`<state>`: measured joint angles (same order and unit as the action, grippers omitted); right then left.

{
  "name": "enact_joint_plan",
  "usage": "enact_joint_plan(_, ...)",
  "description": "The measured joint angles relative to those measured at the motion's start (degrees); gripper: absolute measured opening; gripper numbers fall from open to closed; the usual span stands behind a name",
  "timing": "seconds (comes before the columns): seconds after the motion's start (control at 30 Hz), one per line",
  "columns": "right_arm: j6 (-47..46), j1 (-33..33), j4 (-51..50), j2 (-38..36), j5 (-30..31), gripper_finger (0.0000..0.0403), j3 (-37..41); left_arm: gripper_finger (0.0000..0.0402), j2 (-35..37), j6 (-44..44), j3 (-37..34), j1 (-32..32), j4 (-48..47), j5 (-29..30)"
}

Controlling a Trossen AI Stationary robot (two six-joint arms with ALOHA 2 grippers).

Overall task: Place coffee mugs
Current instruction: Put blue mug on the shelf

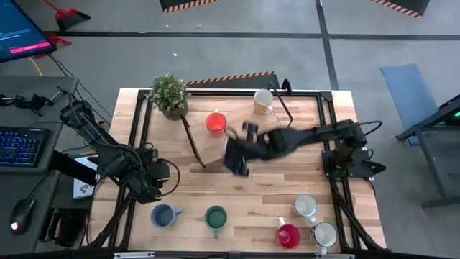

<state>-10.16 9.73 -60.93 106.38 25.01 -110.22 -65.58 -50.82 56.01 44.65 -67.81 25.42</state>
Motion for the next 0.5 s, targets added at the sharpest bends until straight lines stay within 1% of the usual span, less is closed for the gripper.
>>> enact_joint_plan(0.13, 3.7, -8.7, -0.1, 0.2, -2.2, 0.0001, -2.1, 0.0133, 0.0, 0.0, 0.0, 0.0, 0.0, 1.3)
enact_joint_plan(0.3, 5.3, -19.7, -1.8, 0.2, -6.1, 0.0001, -1.5, 0.0133, 0.0, -0.1, 0.0, 0.0, 0.0, 1.3)
enact_joint_plan(0.37, 5.7, -23.1, -2.8, 0.2, -7.5, 0.0, -0.6, 0.0133, 0.0, -0.1, 0.0, 0.0, 0.0, 1.3)
enact_joint_plan(0.43, 5.7, -25.7, -3.4, 0.2, -10.1, 0.0, 0.6, 0.0133, 0.0, -0.1, 0.0, 0.0, 0.0, 1.3)
enact_joint_plan(0.5, 5.7, -27.3, -1.0, 0.2, -12.5, 0.0, 3.0, 0.0133, 0.0, -0.1, 0.0, 0.0, 0.0, 1.7)
